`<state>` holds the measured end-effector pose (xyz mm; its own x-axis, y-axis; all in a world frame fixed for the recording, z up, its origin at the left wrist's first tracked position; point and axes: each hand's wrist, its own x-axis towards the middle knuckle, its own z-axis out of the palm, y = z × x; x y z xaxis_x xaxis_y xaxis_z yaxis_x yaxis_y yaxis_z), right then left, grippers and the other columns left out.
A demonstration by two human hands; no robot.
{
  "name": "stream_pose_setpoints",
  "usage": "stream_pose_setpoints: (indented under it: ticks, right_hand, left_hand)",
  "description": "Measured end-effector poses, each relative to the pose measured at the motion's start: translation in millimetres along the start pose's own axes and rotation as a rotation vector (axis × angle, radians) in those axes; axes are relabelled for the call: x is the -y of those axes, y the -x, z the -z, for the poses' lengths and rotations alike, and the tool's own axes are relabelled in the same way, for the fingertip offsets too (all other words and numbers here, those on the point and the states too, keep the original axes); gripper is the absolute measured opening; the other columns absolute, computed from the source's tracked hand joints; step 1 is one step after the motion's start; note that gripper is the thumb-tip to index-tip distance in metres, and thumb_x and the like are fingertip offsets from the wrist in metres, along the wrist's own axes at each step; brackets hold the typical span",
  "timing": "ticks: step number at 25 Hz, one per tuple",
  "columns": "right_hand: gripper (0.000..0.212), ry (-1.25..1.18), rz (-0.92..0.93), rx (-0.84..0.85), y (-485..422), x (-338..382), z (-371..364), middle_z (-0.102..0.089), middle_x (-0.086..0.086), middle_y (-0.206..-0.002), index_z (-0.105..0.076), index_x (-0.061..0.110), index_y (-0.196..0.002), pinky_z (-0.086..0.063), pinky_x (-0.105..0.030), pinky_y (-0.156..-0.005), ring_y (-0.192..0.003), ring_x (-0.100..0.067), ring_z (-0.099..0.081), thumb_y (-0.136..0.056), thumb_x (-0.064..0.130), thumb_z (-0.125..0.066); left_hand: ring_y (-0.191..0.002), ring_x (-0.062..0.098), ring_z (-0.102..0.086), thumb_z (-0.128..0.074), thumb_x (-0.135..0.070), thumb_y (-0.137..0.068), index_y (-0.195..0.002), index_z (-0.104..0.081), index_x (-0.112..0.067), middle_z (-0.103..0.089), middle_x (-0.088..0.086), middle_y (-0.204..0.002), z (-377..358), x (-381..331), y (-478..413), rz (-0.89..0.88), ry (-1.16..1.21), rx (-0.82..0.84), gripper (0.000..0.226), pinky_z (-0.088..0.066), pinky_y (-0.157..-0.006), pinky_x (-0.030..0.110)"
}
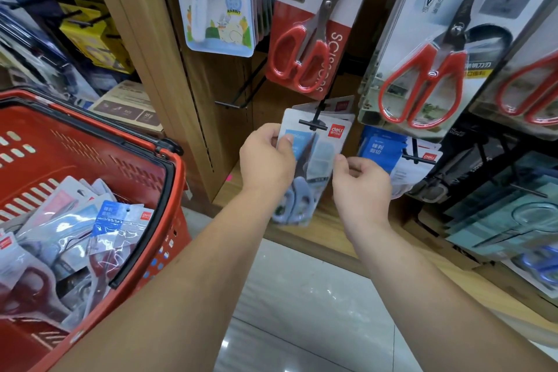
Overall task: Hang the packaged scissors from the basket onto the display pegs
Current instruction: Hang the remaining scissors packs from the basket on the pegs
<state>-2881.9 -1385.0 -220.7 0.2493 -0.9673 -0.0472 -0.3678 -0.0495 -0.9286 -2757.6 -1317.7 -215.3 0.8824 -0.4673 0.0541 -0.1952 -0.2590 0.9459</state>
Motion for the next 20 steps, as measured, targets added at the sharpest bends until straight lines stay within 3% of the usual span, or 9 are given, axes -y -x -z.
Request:
stream_pose_setpoints:
  ticks: [3,5,7,9,12,14,16,18,20]
  right_hand:
    - [0.022,0.013,0.031,0.114,8,-2,0,-0.071,0.012,-0.078,-0.076,0.019,-0.087,-0.049,-0.027,-0.075,-0.074,0.001,-0.063,-0.1,0.035,-0.067]
    - [0.022,0.004,0.039,0.207,12,2,-1,-0.071,0.012,-0.074,-0.077,0.023,-0.082,-0.049,-0.026,-0.074,-0.073,0.0,-0.063,-0.1,0.033,-0.068]
    - [0.026,0.026,0.049,0.237,14,10,-2,-0.073,0.008,-0.074,-0.077,0.024,-0.08,-0.056,-0.035,-0.078,-0.08,-0.008,-0.067,-0.101,0.034,-0.067]
    - [0.03,0.031,0.069,0.255,22,20,-6,-0.074,0.002,-0.075,-0.077,0.021,-0.077,-0.06,-0.046,-0.085,-0.084,-0.019,-0.07,-0.101,0.035,-0.066]
    - [0.036,0.015,0.112,0.321,44,37,-17,-0.074,-0.006,-0.076,-0.076,0.014,-0.074,-0.06,-0.053,-0.087,-0.083,-0.027,-0.072,-0.099,0.037,-0.065]
    - [0.04,0.03,0.185,0.393,68,51,-30,-0.074,-0.012,-0.078,-0.075,0.01,-0.076,-0.059,-0.055,-0.085,-0.081,-0.031,-0.072,-0.095,0.042,-0.062]
    - [0.039,0.024,0.307,0.455,97,63,-47,-0.073,-0.011,-0.076,-0.073,0.008,-0.076,-0.059,-0.05,-0.081,-0.079,-0.028,-0.071,-0.094,0.041,-0.061]
    - [0.028,0.022,0.453,0.542,129,74,-64,-0.072,0.001,-0.072,-0.074,0.015,-0.075,-0.056,-0.036,-0.077,-0.076,-0.014,-0.069,-0.096,0.031,-0.065]
    - [0.022,0.074,0.639,0.656,161,84,-81,-0.071,0.012,-0.072,-0.072,0.022,-0.076,-0.052,-0.031,-0.072,-0.069,-0.001,-0.063,-0.096,0.03,-0.067]
  left_hand:
    - [-0.082,0.008,-0.068,-0.071,-0.026,-0.1,-0.101,-0.074,-0.021,-0.072,-0.009,-0.085,-6,-1,-3,0.052,-0.044,-0.038,0.007,-0.062,-0.083,0.04]
    - [-0.09,0.012,-0.07,-0.072,-0.025,-0.099,-0.115,-0.071,-0.019,-0.074,-0.008,-0.097,-6,-2,0,0.08,-0.028,-0.022,0.017,-0.061,-0.09,0.041]
    - [-0.106,0.013,-0.068,-0.071,-0.019,-0.099,-0.136,-0.062,-0.017,-0.071,-0.004,-0.118,0,-3,5,0.103,-0.013,0.042,0.037,-0.057,-0.1,0.035]
    - [-0.109,0.011,-0.064,-0.069,-0.014,-0.1,-0.142,-0.058,-0.019,-0.066,-0.004,-0.126,20,-11,19,0.068,-0.049,0.117,0.043,-0.052,-0.094,0.021]
    - [-0.09,0.014,-0.073,-0.067,-0.016,-0.1,-0.13,-0.067,-0.021,-0.072,-0.006,-0.114,77,-24,47,-0.128,-0.071,0.172,0.03,-0.057,-0.081,0.023]
    - [-0.078,0.018,-0.076,-0.066,-0.019,-0.098,-0.114,-0.073,-0.027,-0.076,-0.008,-0.097,130,-27,65,-0.222,-0.061,0.077,0.019,-0.061,-0.076,0.033]
    - [-0.075,0.018,-0.074,-0.062,-0.023,-0.095,-0.1,-0.072,-0.027,-0.075,-0.008,-0.083,184,-13,84,-0.242,-0.173,-0.048,0.011,-0.058,-0.074,0.033]
    - [-0.083,0.023,-0.072,-0.053,-0.034,-0.093,-0.089,-0.066,-0.022,-0.072,-0.005,-0.083,235,14,107,-0.079,-0.553,0.008,0.018,-0.052,-0.075,0.033]
    - [-0.095,0.034,-0.071,-0.039,-0.044,-0.089,-0.076,-0.056,-0.02,-0.073,0.009,-0.091,276,43,138,0.224,-0.848,0.216,0.032,-0.049,-0.075,0.035]
